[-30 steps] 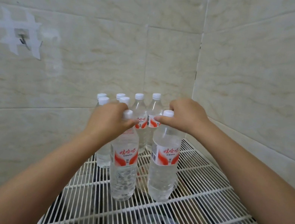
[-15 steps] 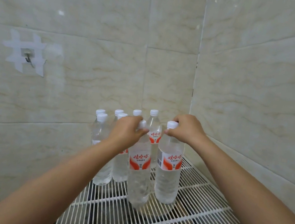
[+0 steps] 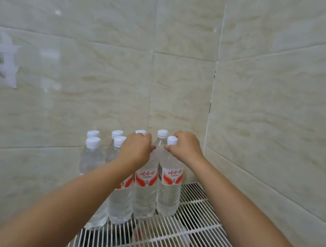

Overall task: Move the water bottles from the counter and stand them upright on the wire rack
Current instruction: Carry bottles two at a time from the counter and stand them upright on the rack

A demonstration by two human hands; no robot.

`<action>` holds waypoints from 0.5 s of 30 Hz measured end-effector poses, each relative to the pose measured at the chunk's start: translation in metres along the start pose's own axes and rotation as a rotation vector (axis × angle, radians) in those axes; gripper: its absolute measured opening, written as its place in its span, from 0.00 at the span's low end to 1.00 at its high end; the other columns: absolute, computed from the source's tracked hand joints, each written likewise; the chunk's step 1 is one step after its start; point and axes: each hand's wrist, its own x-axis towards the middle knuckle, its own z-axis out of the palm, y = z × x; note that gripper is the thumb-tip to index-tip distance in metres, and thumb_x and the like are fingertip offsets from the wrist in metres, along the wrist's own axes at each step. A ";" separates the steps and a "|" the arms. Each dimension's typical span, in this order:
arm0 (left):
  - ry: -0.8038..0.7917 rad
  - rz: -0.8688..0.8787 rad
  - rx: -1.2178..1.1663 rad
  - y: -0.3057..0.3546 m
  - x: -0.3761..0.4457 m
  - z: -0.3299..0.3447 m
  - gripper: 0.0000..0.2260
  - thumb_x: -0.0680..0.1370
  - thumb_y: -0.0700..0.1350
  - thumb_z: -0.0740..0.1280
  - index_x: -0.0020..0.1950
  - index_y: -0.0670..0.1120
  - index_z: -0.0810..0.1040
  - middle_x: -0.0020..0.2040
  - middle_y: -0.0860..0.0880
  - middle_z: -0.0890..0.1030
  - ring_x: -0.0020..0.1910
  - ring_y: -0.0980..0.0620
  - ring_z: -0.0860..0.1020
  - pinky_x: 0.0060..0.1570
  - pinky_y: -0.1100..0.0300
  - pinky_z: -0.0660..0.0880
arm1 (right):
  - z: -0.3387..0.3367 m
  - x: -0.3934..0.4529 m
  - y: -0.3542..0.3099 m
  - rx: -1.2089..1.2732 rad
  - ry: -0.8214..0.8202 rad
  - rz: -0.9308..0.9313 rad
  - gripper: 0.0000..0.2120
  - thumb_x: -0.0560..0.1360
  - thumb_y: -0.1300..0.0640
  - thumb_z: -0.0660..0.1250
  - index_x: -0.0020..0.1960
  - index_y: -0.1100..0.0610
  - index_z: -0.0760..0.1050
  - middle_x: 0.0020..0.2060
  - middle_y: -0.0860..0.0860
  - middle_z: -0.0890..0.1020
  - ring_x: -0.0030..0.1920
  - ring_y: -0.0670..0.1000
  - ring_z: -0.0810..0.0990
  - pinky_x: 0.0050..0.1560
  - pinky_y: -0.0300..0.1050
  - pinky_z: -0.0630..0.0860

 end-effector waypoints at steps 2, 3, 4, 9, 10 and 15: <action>0.020 0.000 0.002 -0.002 -0.001 0.003 0.13 0.81 0.47 0.57 0.56 0.38 0.71 0.56 0.39 0.77 0.57 0.41 0.73 0.50 0.52 0.70 | 0.006 0.003 -0.001 0.020 -0.002 -0.010 0.17 0.73 0.55 0.68 0.31 0.54 0.63 0.33 0.51 0.71 0.42 0.53 0.70 0.28 0.34 0.57; 0.028 -0.002 0.004 -0.002 -0.001 0.005 0.13 0.81 0.47 0.57 0.56 0.38 0.71 0.56 0.39 0.77 0.56 0.41 0.73 0.50 0.52 0.70 | 0.008 0.004 -0.001 0.035 -0.001 -0.019 0.15 0.73 0.55 0.67 0.32 0.55 0.66 0.33 0.51 0.73 0.42 0.53 0.71 0.28 0.35 0.58; 0.030 -0.004 0.011 -0.002 -0.001 0.006 0.13 0.81 0.47 0.57 0.57 0.38 0.71 0.56 0.39 0.76 0.56 0.42 0.73 0.50 0.53 0.70 | 0.011 0.006 0.000 0.041 0.008 -0.031 0.09 0.73 0.56 0.67 0.36 0.56 0.71 0.37 0.54 0.76 0.43 0.55 0.73 0.28 0.37 0.59; 0.020 0.004 0.087 0.003 -0.005 0.009 0.13 0.81 0.47 0.56 0.59 0.39 0.69 0.59 0.41 0.74 0.57 0.43 0.72 0.53 0.55 0.69 | 0.019 0.006 0.006 0.042 0.079 -0.079 0.13 0.74 0.55 0.67 0.52 0.64 0.75 0.50 0.60 0.81 0.44 0.54 0.73 0.33 0.40 0.61; 0.022 0.011 0.070 0.004 -0.006 0.009 0.13 0.81 0.47 0.56 0.61 0.39 0.68 0.60 0.41 0.74 0.57 0.43 0.72 0.53 0.55 0.68 | 0.020 0.005 0.007 0.036 0.091 -0.078 0.13 0.74 0.55 0.66 0.52 0.64 0.75 0.50 0.60 0.80 0.43 0.52 0.71 0.33 0.40 0.61; 0.022 0.049 0.001 0.002 -0.024 0.006 0.17 0.80 0.40 0.56 0.69 0.39 0.62 0.68 0.42 0.67 0.63 0.43 0.68 0.58 0.53 0.69 | 0.026 -0.007 0.014 -0.077 0.154 -0.180 0.22 0.73 0.55 0.68 0.62 0.63 0.70 0.58 0.60 0.76 0.58 0.58 0.73 0.52 0.46 0.73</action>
